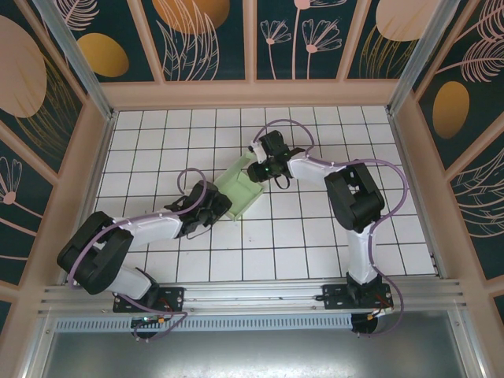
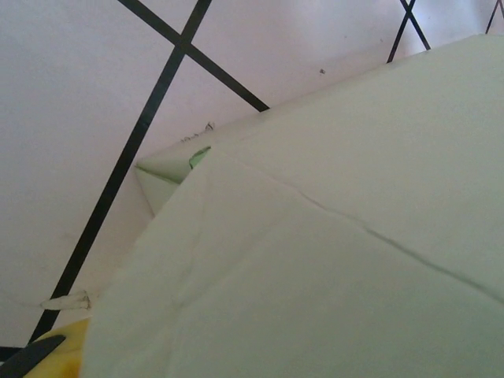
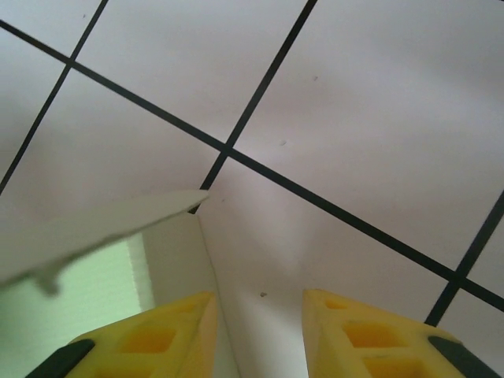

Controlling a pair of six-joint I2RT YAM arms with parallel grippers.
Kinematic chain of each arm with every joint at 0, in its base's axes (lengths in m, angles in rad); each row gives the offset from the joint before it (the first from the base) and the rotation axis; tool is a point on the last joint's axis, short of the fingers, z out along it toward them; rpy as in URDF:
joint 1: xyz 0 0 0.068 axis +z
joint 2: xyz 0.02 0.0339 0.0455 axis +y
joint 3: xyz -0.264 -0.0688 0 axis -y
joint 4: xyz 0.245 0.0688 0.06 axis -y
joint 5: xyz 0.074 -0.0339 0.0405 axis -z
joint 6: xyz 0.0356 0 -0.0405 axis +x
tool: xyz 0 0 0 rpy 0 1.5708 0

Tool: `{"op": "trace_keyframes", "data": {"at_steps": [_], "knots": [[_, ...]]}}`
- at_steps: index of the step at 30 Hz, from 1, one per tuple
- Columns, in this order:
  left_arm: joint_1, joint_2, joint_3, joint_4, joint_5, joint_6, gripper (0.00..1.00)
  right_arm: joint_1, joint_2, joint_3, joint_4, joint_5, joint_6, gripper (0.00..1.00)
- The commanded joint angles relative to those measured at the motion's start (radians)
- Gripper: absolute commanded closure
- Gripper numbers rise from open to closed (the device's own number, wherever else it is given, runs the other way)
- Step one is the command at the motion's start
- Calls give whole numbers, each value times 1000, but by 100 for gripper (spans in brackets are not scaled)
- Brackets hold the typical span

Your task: Fold the paper box

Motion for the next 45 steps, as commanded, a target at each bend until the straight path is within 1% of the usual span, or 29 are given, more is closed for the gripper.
{"op": "trace_keyframes", "data": {"at_steps": [1,5,10,12,16,19,23,25,27,34,38,45], "knots": [[16,7,11,14,21,37,57,12,26,3,-75,-6,-13,67],[24,9,8,19,34,51,57,13,-14,-25,-55,-27,5,66],[36,13,0,19,43,62,62,13,-87,-86,10,-59,51,64],[40,18,0,14,53,64,65,13,-122,-125,53,-48,72,63],[44,43,19,-17,72,93,67,12,-181,-196,124,-14,94,63],[44,60,41,-47,81,120,67,13,-217,-234,172,6,104,61],[43,70,55,-59,86,134,67,12,-218,-250,202,-10,110,57],[44,75,60,-62,89,138,67,11,-199,-245,198,-26,112,57],[44,76,59,-62,90,139,67,11,-178,-242,192,-45,110,58],[44,68,52,-62,87,138,68,9,-133,-230,171,-38,118,65],[44,68,51,-59,93,141,68,10,-119,-228,161,-39,118,73],[44,68,51,-48,104,144,68,31,-106,-228,126,14,97,74]]}}
